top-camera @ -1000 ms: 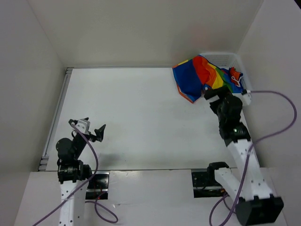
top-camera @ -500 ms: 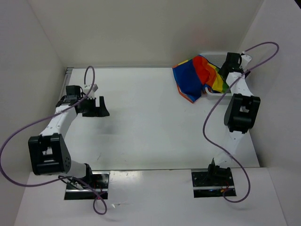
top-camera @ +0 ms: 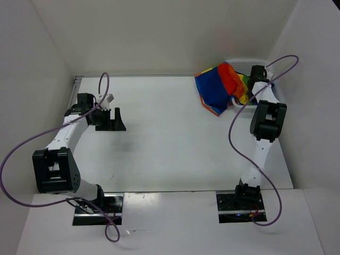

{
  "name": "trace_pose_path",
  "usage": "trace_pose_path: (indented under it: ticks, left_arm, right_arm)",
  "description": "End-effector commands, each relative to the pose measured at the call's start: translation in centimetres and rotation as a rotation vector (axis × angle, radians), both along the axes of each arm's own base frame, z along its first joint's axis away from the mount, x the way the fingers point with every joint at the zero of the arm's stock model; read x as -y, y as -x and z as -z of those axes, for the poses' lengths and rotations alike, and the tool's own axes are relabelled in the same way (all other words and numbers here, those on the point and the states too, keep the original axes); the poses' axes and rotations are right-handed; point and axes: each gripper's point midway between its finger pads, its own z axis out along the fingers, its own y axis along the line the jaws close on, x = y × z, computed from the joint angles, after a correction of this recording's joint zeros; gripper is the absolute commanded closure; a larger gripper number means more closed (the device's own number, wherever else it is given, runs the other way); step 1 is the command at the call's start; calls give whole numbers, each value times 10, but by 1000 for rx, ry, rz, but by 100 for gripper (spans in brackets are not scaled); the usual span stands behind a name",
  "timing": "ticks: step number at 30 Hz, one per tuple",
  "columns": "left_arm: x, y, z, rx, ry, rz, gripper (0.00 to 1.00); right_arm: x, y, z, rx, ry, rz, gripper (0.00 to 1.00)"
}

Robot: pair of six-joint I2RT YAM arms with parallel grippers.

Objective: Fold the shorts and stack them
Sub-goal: Grab the shorts from the pile, then move the shorts to the center of the board

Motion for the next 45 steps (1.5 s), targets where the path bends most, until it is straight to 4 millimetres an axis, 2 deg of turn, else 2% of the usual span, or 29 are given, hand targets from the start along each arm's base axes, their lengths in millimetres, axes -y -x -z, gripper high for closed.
trace_pose_path:
  ticks: [1, 4, 7, 12, 13, 15, 16, 17, 19, 21, 22, 23, 24, 25, 26, 27, 28, 29, 30, 31, 32, 34, 35, 37, 38, 39, 41, 42, 45]
  left_arm:
    - [6, -3, -16, 38, 19, 23, 0]
    - [10, -1, -23, 59, 24, 37, 0]
    - [10, -1, -28, 77, 22, 37, 0]
    - [12, -9, -48, 161, 13, 48, 0]
    - [12, -11, -54, 190, 10, 48, 0]
    - [11, -19, -65, 245, 4, 49, 0]
    - [11, -22, -76, 284, 0, 50, 0]
    - [11, -27, -84, 328, -5, 50, 0]
    - [5, -32, -99, 388, -37, 30, 0]
    - [5, -35, -112, 436, -42, 30, 0]
    - [4, -34, -123, 467, -53, 22, 0]
    - [2, -35, -127, 486, -61, 16, 0]
    - [1, -33, -133, 505, -71, 8, 0]
    - [-4, -38, -139, 525, -93, -12, 0]
    - [-7, -38, -146, 551, -108, -26, 0]
    - [-10, -37, -149, 563, -124, -42, 0]
    - [-19, -41, -151, 572, -159, -78, 0]
    - [-23, -43, -159, 599, -176, -97, 0]
    - [-26, -43, -159, 598, -189, -111, 0]
    - [-28, -45, -164, 607, -198, -121, 0]
    - [-32, -45, -163, 605, -214, -140, 0]
    - [-35, -45, -161, 594, -228, -154, 0]
    - [-35, -45, -161, 594, -228, -154, 0]
    - [-35, -43, -152, 561, -227, -151, 0]
    - [-35, -43, -146, 538, -227, -148, 0]
    - [-34, -44, -138, 516, -220, -140, 0]
    - [-34, -45, -118, 458, -218, -134, 0]
    - [-28, -41, -103, 414, -206, -111, 0]
    - [-6, -31, -60, 279, -194, -40, 0]
  right_arm:
    - [5, -6, -35, 68, -24, -5, 100]
    - [1, -15, -65, 126, -21, -63, 100]
    - [-10, -23, -108, 219, -22, -100, 100]
    - [-57, -35, -219, 433, 38, -215, 100]
    - [-65, -32, -259, 515, 56, -228, 100]
    - [-85, -28, -299, 595, 65, -262, 100]
    - [-108, -22, -336, 670, 69, -301, 100]
    - [-124, -17, -355, 705, 69, -340, 100]
    - [-171, 1, -408, 822, 60, -434, 100]
    - [-207, 18, -439, 888, 55, -514, 100]
    - [-244, 40, -465, 952, 24, -592, 100]
    - [-263, 53, -480, 991, 5, -636, 100]
    - [-282, 62, -481, 1000, -18, -681, 100]
    - [-314, 77, -485, 1016, -58, -759, 100]
    - [-320, 101, -505, 1075, -93, -785, 100]
    - [-334, 103, -481, 1034, -161, -803, 100]
    - [-346, 116, -477, 1039, -215, -840, 100]
    - [-338, 149, -506, 1150, -246, -851, 100]
    - [-344, 146, -458, 1066, -300, -853, 100]
    - [-342, 154, -446, 1058, -319, -845, 100]
    - [-333, 168, -409, 981, -328, -813, 100]
    - [-326, 179, -355, 852, -349, -780, 100]
    - [-330, 187, -293, 706, -360, -791, 88]
    - [-323, 212, -234, 537, -408, -747, 69]
    - [-318, 230, -185, 392, -421, -724, 42]
    - [-313, 237, -167, 337, -419, -702, 35]
    - [-304, 243, -157, 302, -388, -670, 19]
    - [-298, 241, -166, 343, -358, -660, 10]
    - [-297, 215, -191, 439, -304, -657, 4]
